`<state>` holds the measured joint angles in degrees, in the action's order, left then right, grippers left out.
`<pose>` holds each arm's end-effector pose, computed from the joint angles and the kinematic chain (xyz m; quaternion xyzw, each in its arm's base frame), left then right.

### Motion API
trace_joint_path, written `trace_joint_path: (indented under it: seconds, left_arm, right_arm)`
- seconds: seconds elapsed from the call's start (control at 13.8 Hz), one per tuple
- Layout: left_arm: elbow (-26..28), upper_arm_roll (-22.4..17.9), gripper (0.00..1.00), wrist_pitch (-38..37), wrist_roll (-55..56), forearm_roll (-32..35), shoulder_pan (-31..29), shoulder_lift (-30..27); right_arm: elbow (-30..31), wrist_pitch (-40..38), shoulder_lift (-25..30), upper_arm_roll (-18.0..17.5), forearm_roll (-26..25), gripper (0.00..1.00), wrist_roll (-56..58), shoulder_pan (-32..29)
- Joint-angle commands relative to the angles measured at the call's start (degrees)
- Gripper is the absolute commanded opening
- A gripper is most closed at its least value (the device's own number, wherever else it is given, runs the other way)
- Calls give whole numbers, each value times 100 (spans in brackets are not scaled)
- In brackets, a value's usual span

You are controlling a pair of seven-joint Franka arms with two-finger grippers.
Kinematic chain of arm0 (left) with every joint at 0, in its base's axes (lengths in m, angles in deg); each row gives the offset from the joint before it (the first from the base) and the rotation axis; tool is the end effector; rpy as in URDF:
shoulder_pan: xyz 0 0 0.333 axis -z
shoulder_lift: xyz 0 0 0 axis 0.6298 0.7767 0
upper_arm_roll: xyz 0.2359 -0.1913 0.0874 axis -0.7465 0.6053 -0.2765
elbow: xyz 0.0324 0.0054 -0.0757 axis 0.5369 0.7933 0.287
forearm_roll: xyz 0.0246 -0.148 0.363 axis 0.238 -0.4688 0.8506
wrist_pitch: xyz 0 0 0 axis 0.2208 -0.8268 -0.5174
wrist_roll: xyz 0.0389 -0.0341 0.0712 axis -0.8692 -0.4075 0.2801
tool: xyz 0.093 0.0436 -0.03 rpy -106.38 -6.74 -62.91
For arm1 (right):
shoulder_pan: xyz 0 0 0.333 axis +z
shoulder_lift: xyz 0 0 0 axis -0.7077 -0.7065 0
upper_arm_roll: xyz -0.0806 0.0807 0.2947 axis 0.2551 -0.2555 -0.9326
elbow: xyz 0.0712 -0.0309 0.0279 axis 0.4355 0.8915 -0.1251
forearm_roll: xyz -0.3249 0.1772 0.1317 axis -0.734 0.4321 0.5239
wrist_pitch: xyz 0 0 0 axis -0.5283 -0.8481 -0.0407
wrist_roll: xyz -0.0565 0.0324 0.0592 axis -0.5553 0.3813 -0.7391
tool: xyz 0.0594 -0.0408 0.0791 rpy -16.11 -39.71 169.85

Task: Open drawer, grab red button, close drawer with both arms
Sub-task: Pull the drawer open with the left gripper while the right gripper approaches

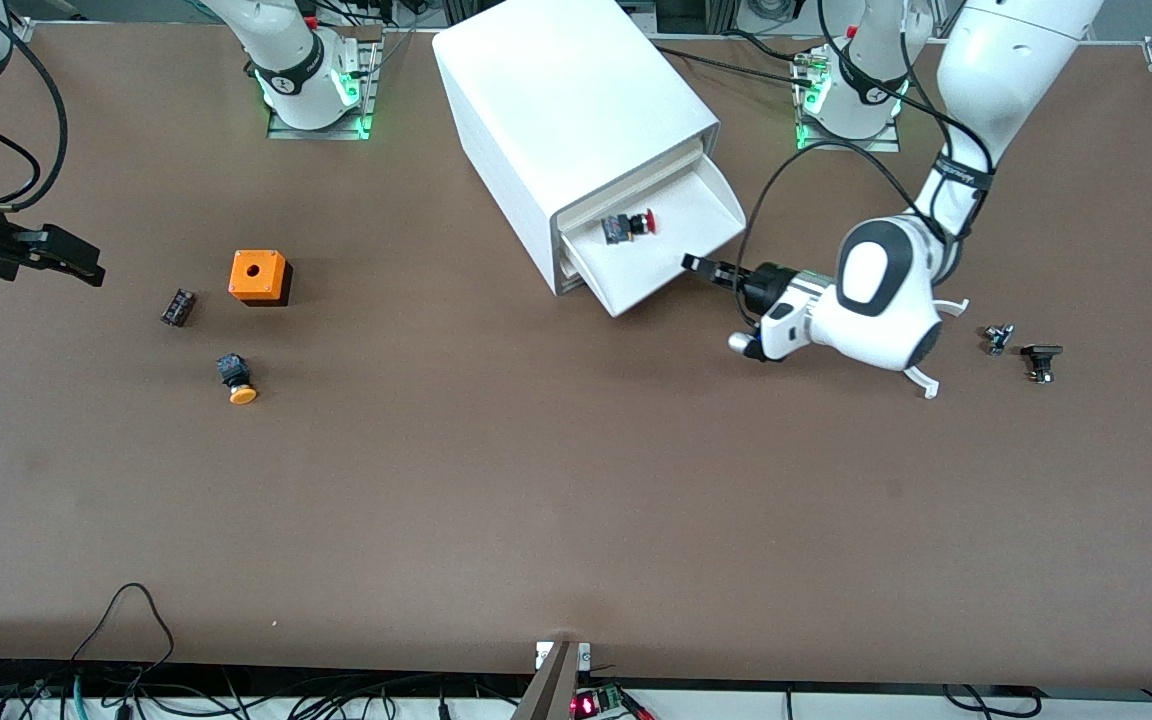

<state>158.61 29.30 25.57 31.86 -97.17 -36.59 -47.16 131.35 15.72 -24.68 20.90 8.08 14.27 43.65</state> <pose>0.5271 -0.2002 0.2323 0.8656 -0.0316 -0.2726 0.4188 0.5772 -0.0256 0.5711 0.9993 -0.0213 -0.0147 0.0271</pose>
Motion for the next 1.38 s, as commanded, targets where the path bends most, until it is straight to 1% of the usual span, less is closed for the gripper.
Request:
trace_joint_path:
  seconds: [0.0, 0.07, 0.15, 0.29, 0.44, 0.51, 0.58, 0.73, 0.87, 0.94, 1.02, 1.09, 1.16, 1.31]
  left_arm:
    - [-61, -330, 0, -50, 83, 213, -78, -157]
    - [-88, -349, 47, -33, 101, 195, -86, -157]
    - [-140, -340, 99, -33, 40, 152, -95, -183]
    - [-141, -349, 100, -7, 39, 151, -139, -428]
    - [-140, -349, 100, 466, 48, 221, -139, -682]
    - [-149, -358, 100, 529, 83, 282, -139, -797]
    - [-123, -523, 100, 556, 101, 387, -165, -1059]
    - [-132, -927, 100, 617, 101, 512, -183, -1438]
    - [-123, -1043, 100, 662, 75, 547, -235, -1737]
    - [-106, -1087, 100, 662, 75, 738, -288, -1895]
    - [-114, -1200, 100, 644, 66, 1123, -332, -2080]
    - [-166, -1393, 100, 592, 83, 1762, -333, -2438]
    - [-202, -1430, 100, 469, 92, 2064, -324, -2616]
    - [-552, -1483, 100, 66, 136, 2636, -306, -2775]
  right_arm:
    - [69, 39, 35, -36, 108, 100, -13, -1]
    - [69, 31, 9, -36, 117, 100, -4, 8]
    - [60, 39, 0, -45, 117, 100, -4, 43]
    - [43, 92, -18, -45, 125, 100, 39, 201]
    - [-10, 153, -157, -45, 239, 100, 84, 437]
    - [-62, 215, -271, -45, 257, 100, 84, 604]
    - [-124, 302, -403, -45, 266, 100, 84, 797]
    - [-230, 626, -702, -45, 511, 100, 92, 1193]
    - [-413, 830, -1000, -45, 705, 100, 119, 1763]
    - [-589, 830, -1106, -45, 766, 100, 145, 2018]
    - [-695, 839, -1238, -45, 784, 100, 145, 2247]
    - [-783, 1004, -1396, -36, 767, 100, 154, 2771]
    - [-784, 1180, -1467, -36, 758, 100, 154, 3046]
    - [-871, 1680, -1616, -36, 767, 100, 163, 3539]
